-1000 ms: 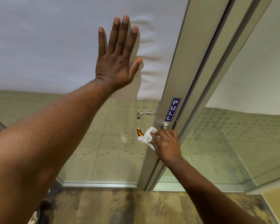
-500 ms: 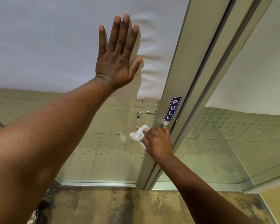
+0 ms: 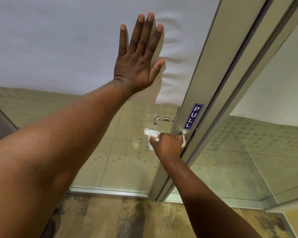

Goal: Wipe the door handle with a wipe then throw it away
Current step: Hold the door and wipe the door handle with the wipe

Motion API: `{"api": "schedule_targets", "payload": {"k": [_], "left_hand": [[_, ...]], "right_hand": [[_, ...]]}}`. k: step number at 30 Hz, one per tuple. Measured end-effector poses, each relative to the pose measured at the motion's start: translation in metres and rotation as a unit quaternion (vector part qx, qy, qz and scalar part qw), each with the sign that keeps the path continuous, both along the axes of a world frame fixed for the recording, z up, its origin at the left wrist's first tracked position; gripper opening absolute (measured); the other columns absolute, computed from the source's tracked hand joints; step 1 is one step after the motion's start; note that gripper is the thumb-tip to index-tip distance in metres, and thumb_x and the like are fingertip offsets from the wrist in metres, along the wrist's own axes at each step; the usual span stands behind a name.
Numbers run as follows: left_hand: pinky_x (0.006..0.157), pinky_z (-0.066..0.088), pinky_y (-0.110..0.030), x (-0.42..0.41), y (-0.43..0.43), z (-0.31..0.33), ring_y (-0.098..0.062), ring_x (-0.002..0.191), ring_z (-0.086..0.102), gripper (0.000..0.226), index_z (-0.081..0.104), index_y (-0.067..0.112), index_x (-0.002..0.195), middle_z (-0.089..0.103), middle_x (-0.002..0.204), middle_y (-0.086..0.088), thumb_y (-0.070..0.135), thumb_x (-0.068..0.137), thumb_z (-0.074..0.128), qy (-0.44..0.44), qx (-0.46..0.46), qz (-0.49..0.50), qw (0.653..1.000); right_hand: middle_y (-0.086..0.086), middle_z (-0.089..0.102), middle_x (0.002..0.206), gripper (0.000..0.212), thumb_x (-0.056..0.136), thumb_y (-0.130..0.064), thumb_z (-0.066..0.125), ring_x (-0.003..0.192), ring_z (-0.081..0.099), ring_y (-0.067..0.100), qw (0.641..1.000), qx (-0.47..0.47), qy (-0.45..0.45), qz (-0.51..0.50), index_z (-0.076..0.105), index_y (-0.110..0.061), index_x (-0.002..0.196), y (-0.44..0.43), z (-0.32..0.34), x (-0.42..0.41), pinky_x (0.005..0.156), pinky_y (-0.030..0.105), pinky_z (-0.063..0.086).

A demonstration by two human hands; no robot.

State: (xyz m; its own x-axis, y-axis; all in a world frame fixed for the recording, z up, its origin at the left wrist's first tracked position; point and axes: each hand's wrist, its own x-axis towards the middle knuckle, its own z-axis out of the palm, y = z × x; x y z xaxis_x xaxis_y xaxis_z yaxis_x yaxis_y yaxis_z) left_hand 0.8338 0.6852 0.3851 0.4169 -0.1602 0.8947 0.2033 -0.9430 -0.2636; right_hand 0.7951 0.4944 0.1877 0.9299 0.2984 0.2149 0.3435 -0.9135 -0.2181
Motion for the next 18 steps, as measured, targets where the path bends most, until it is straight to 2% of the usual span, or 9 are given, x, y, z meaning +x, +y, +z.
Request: {"api": "schedule_targets", "payload": {"k": [2,6,8,11,13,15,18], "left_hand": [[0.122,0.011,-0.063,0.001,0.0,-0.001,-0.041,0.154,0.021,0.075,0.019,0.01,0.164,0.025,0.167,-0.022,0.06,0.109,0.028,0.001,-0.002,0.0,1.0],[0.122,0.011,-0.064,0.001,0.001,-0.001,-0.041,0.154,0.022,0.075,0.02,0.009,0.164,0.026,0.167,-0.023,0.059,0.109,0.027,0.002,0.001,-0.004,1.0],[0.122,0.011,-0.064,0.002,0.001,-0.001,-0.041,0.154,0.022,0.075,0.02,0.009,0.164,0.026,0.167,-0.023,0.06,0.109,0.026,-0.001,0.003,-0.005,1.0],[0.123,0.007,-0.062,0.004,0.002,-0.002,-0.04,0.154,0.021,0.076,0.021,0.01,0.164,0.025,0.167,-0.022,0.061,0.108,0.027,-0.007,0.006,-0.003,1.0],[0.124,0.003,-0.061,0.004,0.002,-0.002,-0.04,0.154,0.021,0.075,0.02,0.01,0.164,0.025,0.167,-0.022,0.06,0.108,0.027,-0.009,0.004,-0.004,1.0],[0.124,0.001,-0.059,0.005,0.002,-0.003,-0.04,0.154,0.021,0.075,0.02,0.01,0.165,0.024,0.167,-0.022,0.06,0.108,0.027,-0.008,0.005,-0.005,1.0],[0.124,0.005,-0.06,0.006,0.002,-0.002,-0.039,0.154,0.021,0.075,0.021,0.011,0.165,0.025,0.167,-0.022,0.06,0.108,0.028,-0.013,0.007,0.0,1.0]], "right_hand": [[0.004,0.07,0.069,0.046,0.095,-0.05,0.045,0.067,0.057,0.025,1.0,0.001,0.011,-0.005,0.059,-0.017,0.065,0.002,0.003,0.005,0.09,0.04,0.035],[0.004,0.072,0.076,0.048,0.1,-0.046,0.04,0.066,0.054,0.025,0.999,0.01,0.029,-0.021,0.071,-0.016,0.078,0.001,0.012,0.018,0.094,0.04,0.036],[0.002,0.07,0.073,0.046,0.099,-0.042,0.04,0.068,0.058,0.024,0.999,0.033,0.018,-0.021,0.071,-0.018,0.076,-0.007,0.015,0.02,0.091,0.038,0.037],[-0.005,0.063,0.069,0.034,0.092,-0.046,0.049,0.07,0.063,0.022,0.991,0.133,-0.003,-0.035,0.069,-0.021,0.08,-0.031,0.019,0.014,0.08,0.035,0.044],[-0.006,0.065,0.076,0.027,0.087,-0.046,0.058,0.07,0.063,0.02,0.971,0.228,0.004,-0.068,0.065,-0.021,0.087,-0.048,0.019,0.011,0.066,0.03,0.048],[-0.003,0.064,0.079,0.019,0.085,-0.038,0.065,0.07,0.061,0.02,0.957,0.28,0.002,-0.081,0.059,-0.019,0.084,-0.062,0.02,0.011,0.055,0.026,0.04],[0.002,0.064,0.077,0.018,0.087,-0.025,0.066,0.066,0.059,0.021,0.937,0.34,0.004,-0.075,0.053,-0.018,0.078,-0.075,0.019,0.011,0.054,0.028,0.039]]}}
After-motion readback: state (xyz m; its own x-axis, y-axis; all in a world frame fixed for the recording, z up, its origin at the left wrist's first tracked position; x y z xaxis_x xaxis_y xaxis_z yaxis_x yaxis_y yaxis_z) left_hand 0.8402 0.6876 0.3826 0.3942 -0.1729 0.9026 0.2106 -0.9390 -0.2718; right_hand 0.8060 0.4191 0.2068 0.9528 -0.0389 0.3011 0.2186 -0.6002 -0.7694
